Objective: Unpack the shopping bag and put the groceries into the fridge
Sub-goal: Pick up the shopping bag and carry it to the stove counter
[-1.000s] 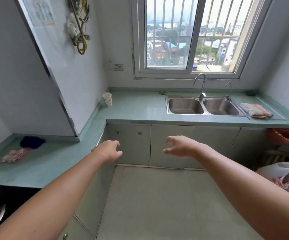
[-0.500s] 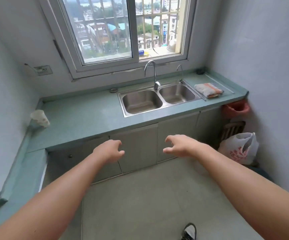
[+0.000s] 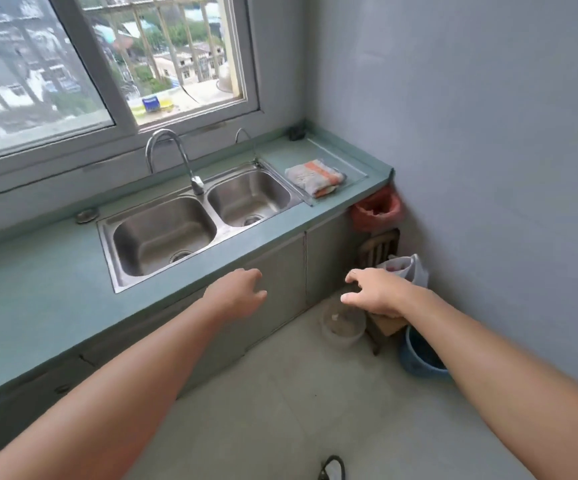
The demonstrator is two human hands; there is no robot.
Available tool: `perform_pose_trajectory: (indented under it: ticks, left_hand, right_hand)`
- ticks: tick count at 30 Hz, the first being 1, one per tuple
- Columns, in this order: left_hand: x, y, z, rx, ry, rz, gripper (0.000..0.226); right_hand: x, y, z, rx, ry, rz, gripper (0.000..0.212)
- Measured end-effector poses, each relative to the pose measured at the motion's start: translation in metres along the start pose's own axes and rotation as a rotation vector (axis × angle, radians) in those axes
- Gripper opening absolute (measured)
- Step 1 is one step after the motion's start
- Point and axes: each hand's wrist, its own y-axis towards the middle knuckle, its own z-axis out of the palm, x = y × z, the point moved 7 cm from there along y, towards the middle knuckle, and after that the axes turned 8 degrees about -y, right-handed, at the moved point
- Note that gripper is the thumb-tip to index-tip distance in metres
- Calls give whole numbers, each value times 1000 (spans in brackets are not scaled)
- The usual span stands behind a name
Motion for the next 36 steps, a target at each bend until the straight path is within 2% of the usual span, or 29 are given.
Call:
perform_pose_trajectory:
  ticks: [6, 11, 21, 26, 36]
  left_hand:
    - [-94, 86, 18, 95, 21, 142, 48]
    - [-166, 155, 41, 173, 45, 287, 51]
    - [-266, 298, 74, 304, 28, 485, 56]
    - [-295, 343, 95, 380, -30, 479, 50]
    - [-319, 421, 187, 511, -49, 309, 63]
  right_hand:
    - [-102, 18, -9, 30, 121, 161, 62]
    - [-172, 32, -14, 28, 142, 270, 52]
    - [-272, 107, -39, 36, 195, 484, 56]
    - [-300, 141, -35, 55, 243, 517, 61]
    - [-393, 243, -4, 140, 246, 449, 58]
